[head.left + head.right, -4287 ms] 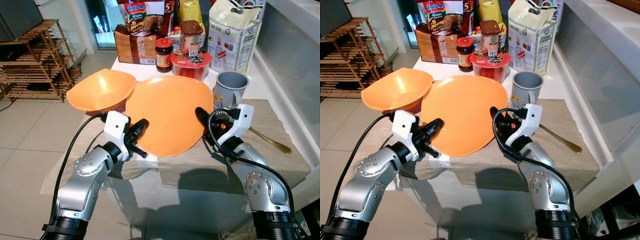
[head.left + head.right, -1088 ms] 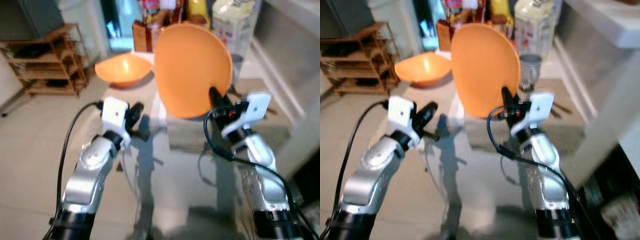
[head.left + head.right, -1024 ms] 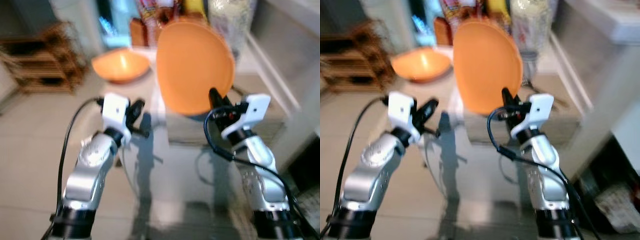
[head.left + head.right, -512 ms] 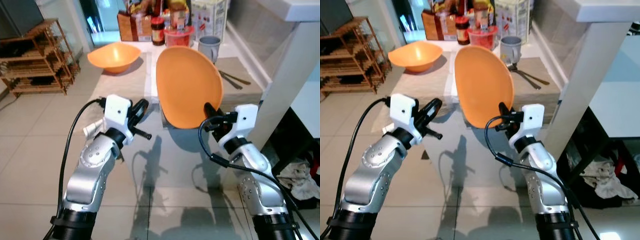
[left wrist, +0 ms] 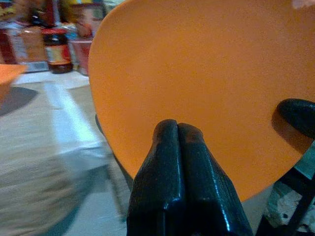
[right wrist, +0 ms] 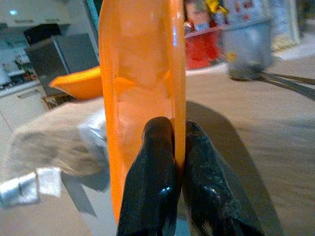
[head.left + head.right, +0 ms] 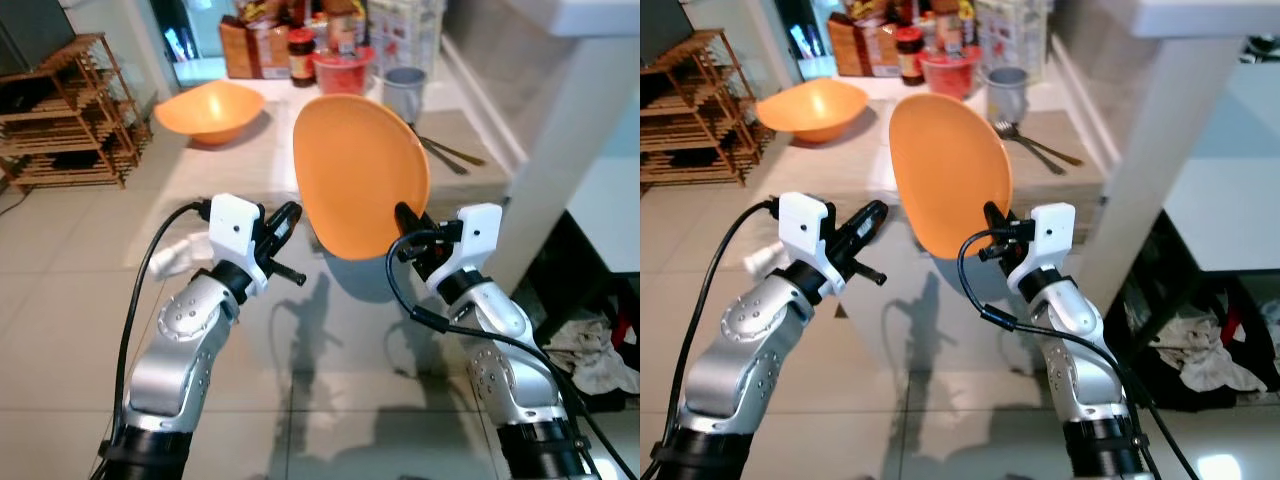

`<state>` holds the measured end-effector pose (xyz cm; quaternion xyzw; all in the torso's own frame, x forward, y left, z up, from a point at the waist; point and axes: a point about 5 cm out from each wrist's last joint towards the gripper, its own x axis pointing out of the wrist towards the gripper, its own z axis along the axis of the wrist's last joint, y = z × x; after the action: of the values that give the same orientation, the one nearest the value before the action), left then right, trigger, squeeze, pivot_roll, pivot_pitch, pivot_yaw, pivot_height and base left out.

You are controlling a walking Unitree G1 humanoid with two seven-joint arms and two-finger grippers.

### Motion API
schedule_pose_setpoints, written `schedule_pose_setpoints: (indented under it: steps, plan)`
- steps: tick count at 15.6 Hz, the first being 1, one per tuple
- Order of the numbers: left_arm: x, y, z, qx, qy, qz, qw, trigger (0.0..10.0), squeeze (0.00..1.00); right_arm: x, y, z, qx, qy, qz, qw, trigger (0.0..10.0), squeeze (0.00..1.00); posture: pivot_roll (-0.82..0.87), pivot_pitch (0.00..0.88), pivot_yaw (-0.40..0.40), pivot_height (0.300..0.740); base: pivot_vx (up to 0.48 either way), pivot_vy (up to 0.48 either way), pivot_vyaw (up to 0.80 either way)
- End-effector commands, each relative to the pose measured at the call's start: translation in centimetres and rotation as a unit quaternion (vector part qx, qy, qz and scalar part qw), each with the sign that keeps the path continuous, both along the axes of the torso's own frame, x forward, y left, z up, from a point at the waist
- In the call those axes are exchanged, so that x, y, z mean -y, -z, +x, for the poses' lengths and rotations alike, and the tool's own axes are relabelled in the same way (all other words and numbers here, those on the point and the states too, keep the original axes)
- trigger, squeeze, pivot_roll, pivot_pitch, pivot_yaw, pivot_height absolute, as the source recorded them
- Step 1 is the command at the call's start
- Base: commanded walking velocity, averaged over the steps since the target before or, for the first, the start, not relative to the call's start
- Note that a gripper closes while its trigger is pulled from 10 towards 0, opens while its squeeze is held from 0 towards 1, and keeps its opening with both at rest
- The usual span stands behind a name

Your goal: Setting the table

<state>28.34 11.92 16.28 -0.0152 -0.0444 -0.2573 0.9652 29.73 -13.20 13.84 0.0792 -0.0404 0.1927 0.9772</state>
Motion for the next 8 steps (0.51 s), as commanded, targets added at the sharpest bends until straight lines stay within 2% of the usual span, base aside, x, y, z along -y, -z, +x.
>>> schedule_pose_setpoints:
  steps: [1, 6, 8]
  plan:
    - [0.01, -0.53, -0.24, 0.011, 0.008, 0.001, 1.000, 10.0, 0.00, 0.60, -0.40, 0.35, 0.009, 0.016, -0.002, 1.000, 0.0, 0.00, -0.07, 0.000, 0.069, 0.740, 0.000, -0.480, 0.00]
    - [0.07, -0.65, -0.31, 0.015, 0.016, -0.001, 1.000, 10.0, 0.00, 0.52, -0.31, 0.58, 0.010, 0.011, -0.005, 1.000, 0.0, 0.00, -0.06, 0.000, 0.064, 0.740, 0.000, -0.480, 0.00]
    - [0.04, -0.57, -0.34, 0.011, 0.015, -0.008, 1.000, 10.0, 0.00, 0.58, -0.21, 0.61, 0.009, 0.010, -0.006, 1.000, 0.0, 0.00, -0.06, 0.000, 0.065, 0.740, 0.000, 0.000, 0.00]
